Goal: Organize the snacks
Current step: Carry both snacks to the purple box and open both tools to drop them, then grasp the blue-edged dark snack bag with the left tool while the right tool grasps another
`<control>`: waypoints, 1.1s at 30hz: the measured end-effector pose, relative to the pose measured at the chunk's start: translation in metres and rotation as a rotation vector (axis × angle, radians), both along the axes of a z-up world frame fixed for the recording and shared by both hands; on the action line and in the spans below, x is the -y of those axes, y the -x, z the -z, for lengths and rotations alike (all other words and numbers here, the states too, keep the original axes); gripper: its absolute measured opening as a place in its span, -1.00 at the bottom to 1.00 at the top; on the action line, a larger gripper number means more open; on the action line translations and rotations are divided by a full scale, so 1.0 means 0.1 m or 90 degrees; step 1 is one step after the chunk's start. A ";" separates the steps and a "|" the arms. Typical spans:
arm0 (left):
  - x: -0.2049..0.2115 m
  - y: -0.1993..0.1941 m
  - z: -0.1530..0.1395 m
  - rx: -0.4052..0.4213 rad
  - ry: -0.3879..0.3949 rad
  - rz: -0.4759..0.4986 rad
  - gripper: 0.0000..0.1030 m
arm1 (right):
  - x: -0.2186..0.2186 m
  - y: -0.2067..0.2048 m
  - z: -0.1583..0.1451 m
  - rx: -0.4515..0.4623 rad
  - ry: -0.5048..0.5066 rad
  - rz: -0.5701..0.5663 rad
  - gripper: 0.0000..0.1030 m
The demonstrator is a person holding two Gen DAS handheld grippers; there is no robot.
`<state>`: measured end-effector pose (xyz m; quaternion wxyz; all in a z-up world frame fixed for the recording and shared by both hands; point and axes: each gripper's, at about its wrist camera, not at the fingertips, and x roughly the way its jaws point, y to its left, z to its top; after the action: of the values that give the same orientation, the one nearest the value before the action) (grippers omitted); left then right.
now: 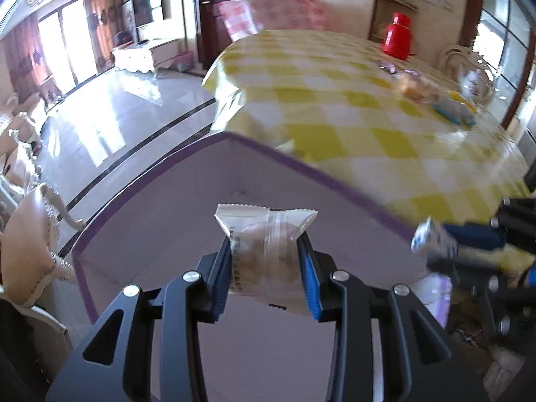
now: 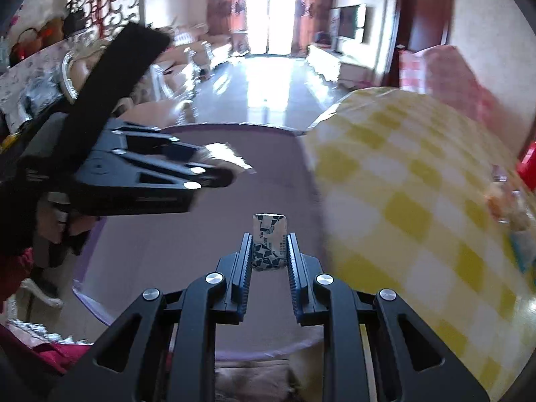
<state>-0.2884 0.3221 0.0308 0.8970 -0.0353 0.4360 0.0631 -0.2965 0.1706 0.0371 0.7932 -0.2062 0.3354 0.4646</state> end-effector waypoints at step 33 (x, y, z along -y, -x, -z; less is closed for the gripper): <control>3.06 -1.90 -0.13 0.021 0.029 0.193 0.96 | 3.96 -1.78 0.04 -0.055 -0.119 0.630 0.63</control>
<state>-0.0982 0.0160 0.0438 0.9023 0.0098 0.4229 -0.0836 -0.1188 -0.2251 0.0329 0.9189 0.0686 0.3824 0.0687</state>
